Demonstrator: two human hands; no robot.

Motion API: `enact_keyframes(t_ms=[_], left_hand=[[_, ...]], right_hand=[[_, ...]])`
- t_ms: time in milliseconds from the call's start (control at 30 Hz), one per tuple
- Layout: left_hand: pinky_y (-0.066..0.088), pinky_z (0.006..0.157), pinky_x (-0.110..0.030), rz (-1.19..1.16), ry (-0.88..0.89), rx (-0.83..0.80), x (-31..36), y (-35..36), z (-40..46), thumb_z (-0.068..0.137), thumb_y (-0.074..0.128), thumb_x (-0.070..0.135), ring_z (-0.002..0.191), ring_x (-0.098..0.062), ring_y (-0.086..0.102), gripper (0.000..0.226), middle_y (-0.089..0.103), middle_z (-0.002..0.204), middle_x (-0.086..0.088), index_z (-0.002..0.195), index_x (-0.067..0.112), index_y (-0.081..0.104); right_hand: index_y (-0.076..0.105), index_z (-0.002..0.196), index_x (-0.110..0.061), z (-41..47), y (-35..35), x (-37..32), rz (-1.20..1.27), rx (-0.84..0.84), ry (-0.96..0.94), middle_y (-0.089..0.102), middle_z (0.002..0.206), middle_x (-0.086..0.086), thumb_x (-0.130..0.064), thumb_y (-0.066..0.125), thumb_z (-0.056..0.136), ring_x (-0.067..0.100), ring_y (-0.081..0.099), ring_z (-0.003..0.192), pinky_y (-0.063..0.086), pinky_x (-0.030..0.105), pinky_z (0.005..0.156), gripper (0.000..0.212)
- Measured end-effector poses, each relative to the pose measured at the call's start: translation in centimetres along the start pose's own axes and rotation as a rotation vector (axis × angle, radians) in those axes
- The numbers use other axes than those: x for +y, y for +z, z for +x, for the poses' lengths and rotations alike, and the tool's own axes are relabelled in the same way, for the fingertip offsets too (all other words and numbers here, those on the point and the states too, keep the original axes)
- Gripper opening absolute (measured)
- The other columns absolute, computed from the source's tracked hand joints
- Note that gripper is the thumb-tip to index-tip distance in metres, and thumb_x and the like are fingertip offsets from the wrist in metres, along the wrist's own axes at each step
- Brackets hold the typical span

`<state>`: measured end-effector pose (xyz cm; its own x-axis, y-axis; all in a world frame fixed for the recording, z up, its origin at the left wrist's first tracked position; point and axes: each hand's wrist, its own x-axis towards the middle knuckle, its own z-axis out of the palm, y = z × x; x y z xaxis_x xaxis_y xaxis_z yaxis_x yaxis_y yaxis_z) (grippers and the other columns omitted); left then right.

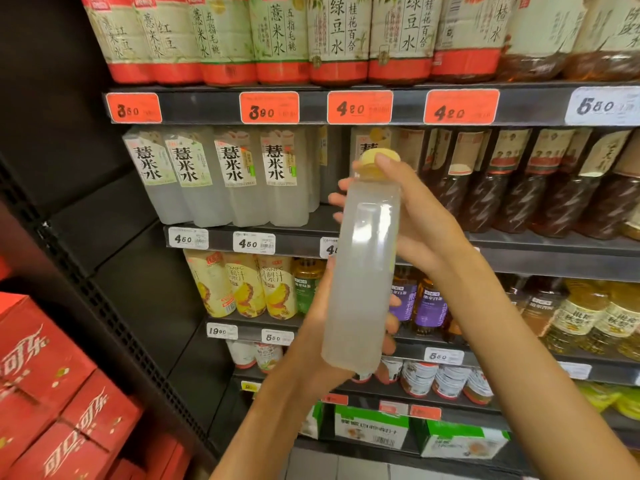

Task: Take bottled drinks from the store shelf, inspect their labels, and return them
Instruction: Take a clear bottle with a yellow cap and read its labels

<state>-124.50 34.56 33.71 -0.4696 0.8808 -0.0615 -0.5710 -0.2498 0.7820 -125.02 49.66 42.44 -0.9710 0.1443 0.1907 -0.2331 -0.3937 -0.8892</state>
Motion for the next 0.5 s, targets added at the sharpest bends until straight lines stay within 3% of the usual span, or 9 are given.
enact_keyframes(t_ms=[100,167,233,300,400,500], left_hand=[[0.049,0.073,-0.038,-0.019,-0.002,-0.080,-0.2,-0.2,0.2,0.083,0.052,0.056,0.066,-0.016,0.062,0.053,0.064,0.083,-0.008,0.099,0.009,0.070],[0.043,0.079,-0.043,0.058,-0.008,-0.057,0.1,-0.4,0.2,0.085,0.051,0.053,0.070,-0.020,0.063,0.052,0.063,0.090,-0.012,0.105,0.009,0.069],[0.051,0.082,-0.043,0.196,0.031,0.013,0.6,-0.8,0.2,0.082,0.052,0.055,0.088,-0.027,0.068,0.056,0.068,0.103,-0.014,0.118,0.015,0.065],[0.053,0.088,-0.033,0.276,0.066,0.034,1.1,-1.2,-0.1,0.083,0.044,0.062,0.110,-0.021,0.064,0.054,0.069,0.116,-0.006,0.123,0.031,0.063],[0.052,0.092,-0.035,0.331,0.082,0.058,1.0,-1.9,0.0,0.077,0.046,0.076,0.116,-0.026,0.060,0.079,0.063,0.126,-0.009,0.141,0.031,0.042],[0.055,0.076,-0.037,0.168,0.058,-0.044,0.9,-1.5,0.1,0.071,0.058,0.075,0.093,-0.028,0.067,0.095,0.067,0.110,-0.015,0.143,0.017,0.038]], right_hand=[[0.071,0.091,-0.015,-0.1,-0.4,0.6,0.098,-0.009,0.017,0.071,0.085,0.003,-0.032,0.055,0.090,0.016,0.069,0.084,0.058,0.033,0.079,0.023],[0.073,0.076,-0.021,-0.1,-0.5,0.6,0.051,0.035,-0.030,0.069,0.075,-0.003,-0.028,0.056,0.092,0.010,0.067,0.071,0.055,0.026,0.067,0.024],[0.069,0.084,-0.017,-0.2,-0.5,0.3,-0.108,0.086,-0.074,0.069,0.072,-0.002,-0.030,0.061,0.089,0.010,0.066,0.067,0.053,0.025,0.063,0.016],[0.064,0.096,-0.014,-0.4,-0.3,-0.2,-0.280,0.102,-0.093,0.070,0.072,-0.001,-0.033,0.066,0.087,0.012,0.068,0.068,0.053,0.023,0.061,0.022],[0.063,0.098,-0.015,-0.3,-0.4,-0.4,-0.371,0.117,-0.072,0.070,0.073,-0.002,-0.038,0.067,0.087,0.013,0.070,0.072,0.053,0.021,0.063,0.026],[0.065,0.102,-0.014,-0.4,-0.5,-0.4,-0.267,0.067,-0.016,0.073,0.093,0.003,-0.042,0.062,0.085,0.017,0.069,0.091,0.053,0.031,0.084,0.033]])
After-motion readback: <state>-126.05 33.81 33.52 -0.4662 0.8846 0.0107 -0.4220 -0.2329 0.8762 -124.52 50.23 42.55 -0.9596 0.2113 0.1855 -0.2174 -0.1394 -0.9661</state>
